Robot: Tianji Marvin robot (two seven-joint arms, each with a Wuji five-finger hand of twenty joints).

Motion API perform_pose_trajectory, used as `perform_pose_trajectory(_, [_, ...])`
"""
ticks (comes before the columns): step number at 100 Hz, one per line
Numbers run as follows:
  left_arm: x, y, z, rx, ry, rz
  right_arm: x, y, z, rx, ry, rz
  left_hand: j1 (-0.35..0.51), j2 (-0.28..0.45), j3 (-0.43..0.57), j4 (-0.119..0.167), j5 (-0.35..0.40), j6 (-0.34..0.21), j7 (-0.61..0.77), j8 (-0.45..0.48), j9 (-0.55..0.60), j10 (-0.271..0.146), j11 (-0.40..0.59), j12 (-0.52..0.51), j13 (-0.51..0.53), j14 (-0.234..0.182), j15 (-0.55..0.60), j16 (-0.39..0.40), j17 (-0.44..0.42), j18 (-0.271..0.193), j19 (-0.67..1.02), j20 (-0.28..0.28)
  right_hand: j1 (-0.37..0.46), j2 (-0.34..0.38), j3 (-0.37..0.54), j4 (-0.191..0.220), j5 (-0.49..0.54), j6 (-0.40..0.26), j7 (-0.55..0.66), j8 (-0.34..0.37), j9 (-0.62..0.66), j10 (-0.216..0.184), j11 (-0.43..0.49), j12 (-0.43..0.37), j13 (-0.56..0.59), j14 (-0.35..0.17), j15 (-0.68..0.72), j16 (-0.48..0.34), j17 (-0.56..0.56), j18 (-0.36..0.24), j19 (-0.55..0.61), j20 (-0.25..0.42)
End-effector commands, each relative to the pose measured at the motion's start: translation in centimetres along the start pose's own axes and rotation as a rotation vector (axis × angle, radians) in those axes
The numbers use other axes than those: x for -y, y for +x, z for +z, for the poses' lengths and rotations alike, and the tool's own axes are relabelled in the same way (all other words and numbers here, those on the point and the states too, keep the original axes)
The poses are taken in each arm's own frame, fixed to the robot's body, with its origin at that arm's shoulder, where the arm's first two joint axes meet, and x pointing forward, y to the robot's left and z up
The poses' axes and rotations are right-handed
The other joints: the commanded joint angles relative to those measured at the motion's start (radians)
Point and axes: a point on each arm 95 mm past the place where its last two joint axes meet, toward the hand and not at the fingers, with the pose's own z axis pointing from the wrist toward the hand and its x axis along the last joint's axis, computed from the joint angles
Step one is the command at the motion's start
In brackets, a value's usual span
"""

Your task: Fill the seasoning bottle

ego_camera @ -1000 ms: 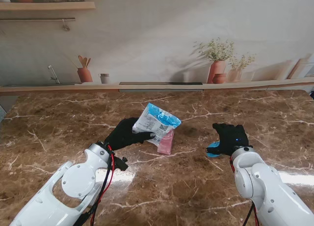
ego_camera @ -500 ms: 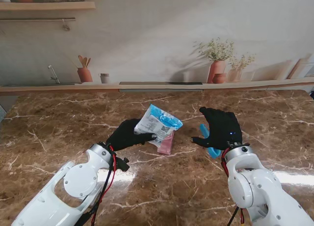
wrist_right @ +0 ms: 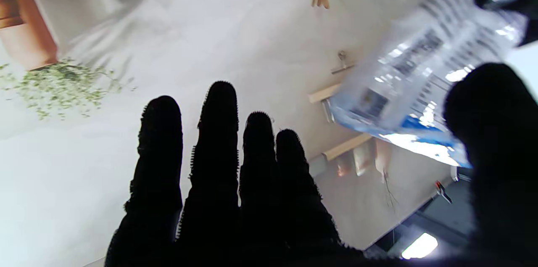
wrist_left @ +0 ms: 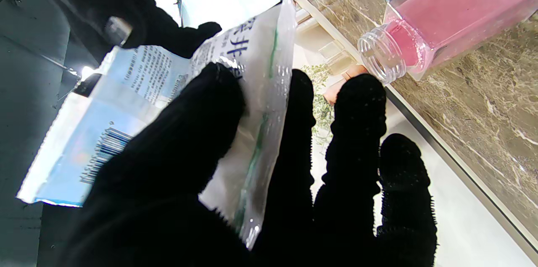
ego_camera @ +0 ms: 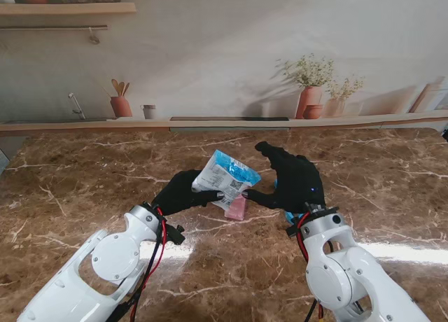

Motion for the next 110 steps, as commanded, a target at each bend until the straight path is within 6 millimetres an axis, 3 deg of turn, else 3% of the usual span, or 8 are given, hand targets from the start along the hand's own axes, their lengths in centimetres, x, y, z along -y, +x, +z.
perform_pose_trajectory(1, [-0.1, -0.1, 0.0, 0.005, -0.009, 0.006, -0.3, 1.0, 0.3, -0.014, -0.015, 0.037, 0.137, 0.131, 0.140, 0.036, 0.107, -0.236, 0.209, 0.022, 0.014, -0.051, 0.006, -0.011, 0.008, 0.009, -0.009, -0.008, 0.001, -0.021, -0.006, 0.010, 0.108, -0.024, -0.053, 0.030, 0.054, -0.065, 0.054, 0.030, 0.084, -0.051, 0.048, 0.040, 0.088, -0.038, 0.053, 0.043, 0.058, -0.018, 0.083, 0.025])
perform_pose_trajectory(9, [-0.1, -0.2, 0.0, 0.005, -0.016, 0.014, -0.6, 1.4, 0.6, -0.016, -0.034, 0.090, 0.136, 0.128, 0.140, 0.035, 0.106, -0.233, 0.203, 0.011, 0.013, -0.047, 0.004, -0.013, 0.007, 0.010, -0.009, -0.008, 0.000, -0.021, -0.007, 0.010, 0.227, -0.014, 0.056, 0.036, 0.158, -0.162, 0.131, 0.071, 0.219, -0.086, 0.086, 0.077, 0.171, -0.044, 0.091, 0.066, 0.114, -0.015, 0.160, 0.020])
perform_pose_trajectory(14, [0.0, -0.2, 0.0, 0.004, -0.018, 0.018, -0.7, 1.5, 0.8, -0.016, -0.037, 0.120, 0.135, 0.127, 0.142, 0.035, 0.106, -0.232, 0.197, -0.009, 0.014, -0.045, 0.003, -0.015, 0.007, 0.012, -0.010, -0.008, 0.000, -0.021, -0.007, 0.010, 0.201, -0.053, 0.365, -0.028, 0.232, -0.206, 0.170, 0.085, 0.306, -0.105, 0.103, 0.097, 0.218, -0.044, 0.108, 0.074, 0.144, -0.009, 0.202, 0.011])
perform_pose_trajectory(17, [0.0, -0.2, 0.0, 0.004, -0.019, 0.019, -0.8, 1.5, 0.9, -0.015, -0.039, 0.137, 0.133, 0.127, 0.143, 0.035, 0.105, -0.230, 0.191, -0.029, 0.014, -0.043, 0.003, -0.018, 0.007, 0.012, -0.009, -0.007, 0.000, -0.021, -0.007, 0.010, 0.231, -0.072, 0.434, -0.132, 0.276, -0.239, 0.219, 0.064, 0.365, -0.108, 0.087, 0.179, 0.248, -0.043, 0.122, 0.082, 0.162, -0.004, 0.229, 0.002])
perform_pose_trajectory(29, [0.2, -0.3, 0.0, 0.002, -0.020, 0.035, -1.1, 1.6, 1.3, -0.010, -0.031, 0.211, 0.127, 0.117, 0.147, 0.035, 0.102, -0.228, 0.160, -0.103, 0.017, -0.035, -0.003, -0.026, 0.007, 0.011, -0.010, -0.008, -0.001, -0.021, -0.009, 0.009, 0.392, -0.100, 0.481, -0.217, 0.359, -0.347, 0.528, -0.114, 0.551, -0.114, 0.064, 0.276, 0.352, -0.025, 0.207, 0.140, 0.230, 0.019, 0.327, -0.003])
perform_pose_trajectory(48, [0.4, -0.4, -0.1, 0.006, -0.013, 0.045, -1.5, 1.7, 1.6, -0.003, 0.001, 0.317, 0.113, 0.096, 0.167, 0.040, 0.102, -0.194, -0.073, -0.483, 0.025, -0.050, 0.003, -0.015, 0.010, 0.008, -0.007, -0.010, -0.007, -0.005, -0.015, 0.010, 0.518, -0.061, 0.473, -0.204, 0.537, -0.394, 0.599, 0.000, 0.653, -0.110, 0.180, 0.357, 0.450, -0.007, 0.379, 0.215, 0.324, 0.032, 0.445, -0.007])
perform_pose_trajectory(72, [1.6, -0.6, -0.3, 0.012, -0.033, 0.090, -2.1, 1.1, 1.9, 0.037, 0.046, 0.424, 0.142, 0.114, 0.189, 0.029, 0.169, -0.226, 0.271, -0.023, 0.020, -0.077, 0.058, 0.032, 0.000, 0.011, 0.016, 0.017, -0.021, 0.007, -0.019, 0.025, 0.516, -0.094, 0.498, -0.199, 0.553, -0.355, 0.591, -0.032, 0.671, -0.078, 0.167, 0.343, 0.461, 0.018, 0.400, 0.219, 0.350, 0.036, 0.468, -0.005])
perform_pose_trajectory(110, [3.9, -1.3, -0.6, 0.047, -0.072, 0.169, -2.3, -1.0, 2.7, 0.094, 0.051, 0.421, 0.146, 0.134, 0.179, 0.033, 0.158, -0.244, 0.283, 0.049, 0.017, -0.095, 0.070, 0.051, -0.010, 0.008, 0.013, 0.021, -0.028, -0.002, -0.025, 0.023, 0.491, -0.088, 0.495, -0.205, 0.526, -0.346, 0.628, -0.119, 0.671, -0.068, 0.156, 0.330, 0.451, 0.025, 0.389, 0.209, 0.331, 0.037, 0.460, -0.012])
